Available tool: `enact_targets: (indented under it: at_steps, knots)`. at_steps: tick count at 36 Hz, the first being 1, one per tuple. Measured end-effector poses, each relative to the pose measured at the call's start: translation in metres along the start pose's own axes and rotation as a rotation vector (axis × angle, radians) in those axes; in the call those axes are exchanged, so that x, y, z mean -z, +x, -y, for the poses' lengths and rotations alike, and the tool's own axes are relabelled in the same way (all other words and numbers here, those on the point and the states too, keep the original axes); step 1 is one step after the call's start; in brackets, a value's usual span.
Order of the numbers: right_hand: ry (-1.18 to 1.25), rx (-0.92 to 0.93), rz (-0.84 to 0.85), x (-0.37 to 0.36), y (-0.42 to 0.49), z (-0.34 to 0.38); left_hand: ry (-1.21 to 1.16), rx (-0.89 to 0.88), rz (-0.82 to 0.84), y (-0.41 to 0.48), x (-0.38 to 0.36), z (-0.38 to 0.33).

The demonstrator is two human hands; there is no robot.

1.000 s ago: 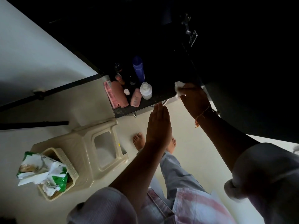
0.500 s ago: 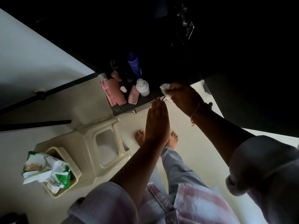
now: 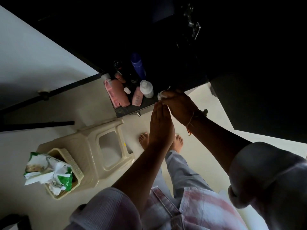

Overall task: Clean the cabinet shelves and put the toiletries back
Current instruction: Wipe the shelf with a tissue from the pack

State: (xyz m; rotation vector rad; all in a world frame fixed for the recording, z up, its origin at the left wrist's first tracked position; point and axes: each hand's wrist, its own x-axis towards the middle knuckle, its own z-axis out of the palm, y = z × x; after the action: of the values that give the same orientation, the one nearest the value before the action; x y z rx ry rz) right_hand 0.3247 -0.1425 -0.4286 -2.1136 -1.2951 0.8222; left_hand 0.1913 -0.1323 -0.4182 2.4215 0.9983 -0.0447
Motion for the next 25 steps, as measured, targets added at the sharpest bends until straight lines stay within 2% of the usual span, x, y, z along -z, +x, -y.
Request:
enact_targets:
  at_steps: [2,6,10,12,15,18,21,25]
  knots:
    - [-0.061,0.072,0.032,0.003,-0.005,0.004,0.03,0.02,-0.063,-0.002,-0.003,0.003]
    - [-0.046,0.047,0.102,0.022,-0.011,-0.003,-0.031,-0.037,-0.052,-0.009,-0.005,0.001]
    - [0.163,-0.117,-0.009,0.027,-0.03,-0.004,-0.16,-0.046,-0.148,-0.01,-0.003,-0.01]
    - [0.325,-0.261,-0.01,0.027,-0.036,-0.005,-0.279,0.019,-0.193,-0.007,0.001,-0.018]
    - [0.514,-0.372,0.035,0.023,-0.043,0.002,-0.525,0.22,-0.185,-0.001,0.015,-0.031]
    - [0.663,-0.452,-0.032,0.018,-0.048,0.005,-0.764,0.369,-0.156,0.005,0.02,-0.033]
    - [0.678,-0.501,-0.083,0.017,-0.051,0.009,-1.047,0.519,-0.108,0.008,0.02,-0.029]
    - [0.635,-0.467,-0.086,0.023,-0.049,0.014,-1.372,0.701,-0.099,0.011,0.028,-0.03]
